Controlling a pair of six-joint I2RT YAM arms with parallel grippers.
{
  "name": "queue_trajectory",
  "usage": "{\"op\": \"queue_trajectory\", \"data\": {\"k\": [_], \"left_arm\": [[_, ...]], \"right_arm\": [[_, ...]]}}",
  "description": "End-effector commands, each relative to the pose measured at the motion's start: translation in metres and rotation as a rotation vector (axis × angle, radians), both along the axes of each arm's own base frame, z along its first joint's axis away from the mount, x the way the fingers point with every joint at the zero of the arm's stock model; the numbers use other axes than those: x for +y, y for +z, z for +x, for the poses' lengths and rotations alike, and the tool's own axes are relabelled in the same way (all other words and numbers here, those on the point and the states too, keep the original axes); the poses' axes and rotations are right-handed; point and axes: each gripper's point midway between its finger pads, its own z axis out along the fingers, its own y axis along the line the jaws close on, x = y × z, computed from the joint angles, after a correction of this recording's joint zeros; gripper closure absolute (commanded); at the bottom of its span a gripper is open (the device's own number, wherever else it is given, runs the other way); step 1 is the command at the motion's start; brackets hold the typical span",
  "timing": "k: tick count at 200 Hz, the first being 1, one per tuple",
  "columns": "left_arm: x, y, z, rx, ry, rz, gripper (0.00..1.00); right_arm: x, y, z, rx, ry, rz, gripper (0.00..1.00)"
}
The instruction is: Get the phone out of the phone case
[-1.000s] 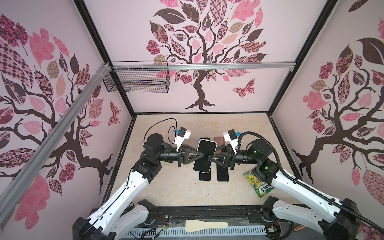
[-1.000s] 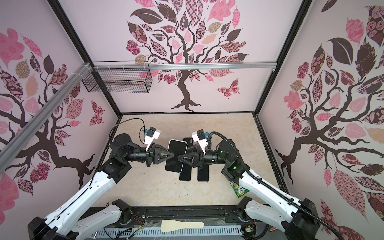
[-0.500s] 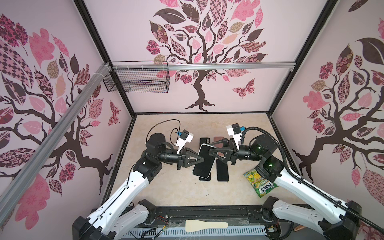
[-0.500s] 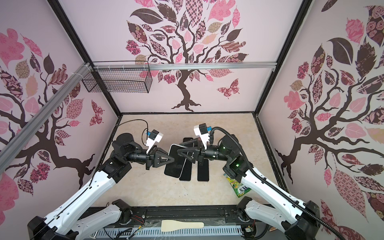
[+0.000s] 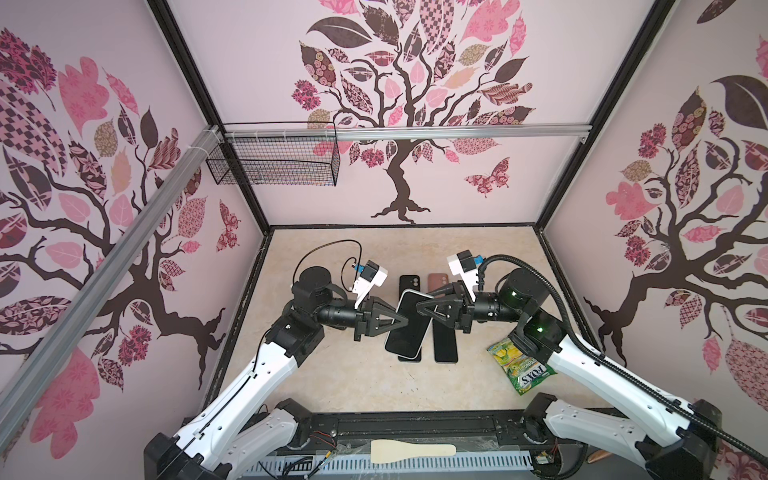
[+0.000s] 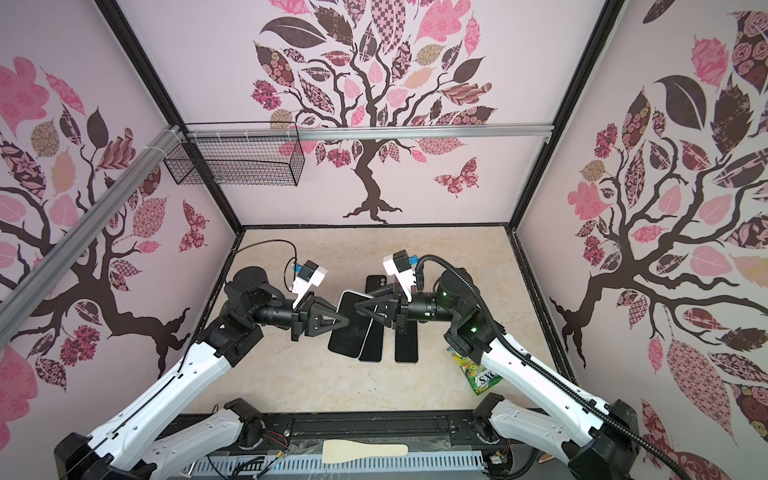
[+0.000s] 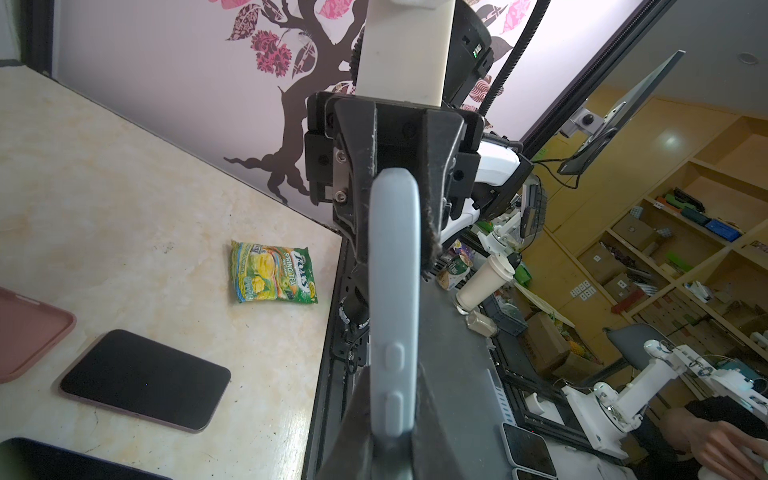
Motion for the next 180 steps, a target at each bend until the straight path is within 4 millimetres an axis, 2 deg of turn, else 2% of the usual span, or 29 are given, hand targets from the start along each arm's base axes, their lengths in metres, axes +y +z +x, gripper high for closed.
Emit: {"op": "queue_trajectory", "data": {"k": [1,32,48,61,72,83,128,180], "left_arm": [[0.003,0.028,-0.001,-0.091,0.026,-0.049,1.00],[0.002,0.033,0.005,-0.073,0.057,-0.081,1.00],[0.002,0.037,0.007,-0.065,0.075,-0.106,0.76],[0.002,0.041,0.008,-0.067,0.093,-0.132,0.62],[0.003,0.042,0.009,-0.063,0.110,-0.145,0.54],[0.003,0.042,0.010,-0.061,0.125,-0.154,0.51],[0.000,0.037,0.011,-0.031,0.134,-0.173,0.52],[-0.002,0.039,0.010,-0.037,0.130,-0.182,0.66]], "right_arm": [[-0.006,0.033,-0.007,-0.055,-0.003,0.086,0.84],[-0.014,0.048,-0.006,-0.038,-0.034,0.183,0.99],[-0.020,0.058,-0.006,-0.040,-0.057,0.239,1.00],[-0.026,0.065,-0.005,-0.043,-0.088,0.285,1.00],[-0.032,0.071,-0.004,-0.044,-0.115,0.324,1.00],[-0.038,0.077,-0.004,-0.048,-0.133,0.363,1.00],[-0.056,0.094,-0.007,-0.047,-0.174,0.491,1.00],[-0.066,0.094,-0.005,-0.029,-0.216,0.532,1.00]]}}
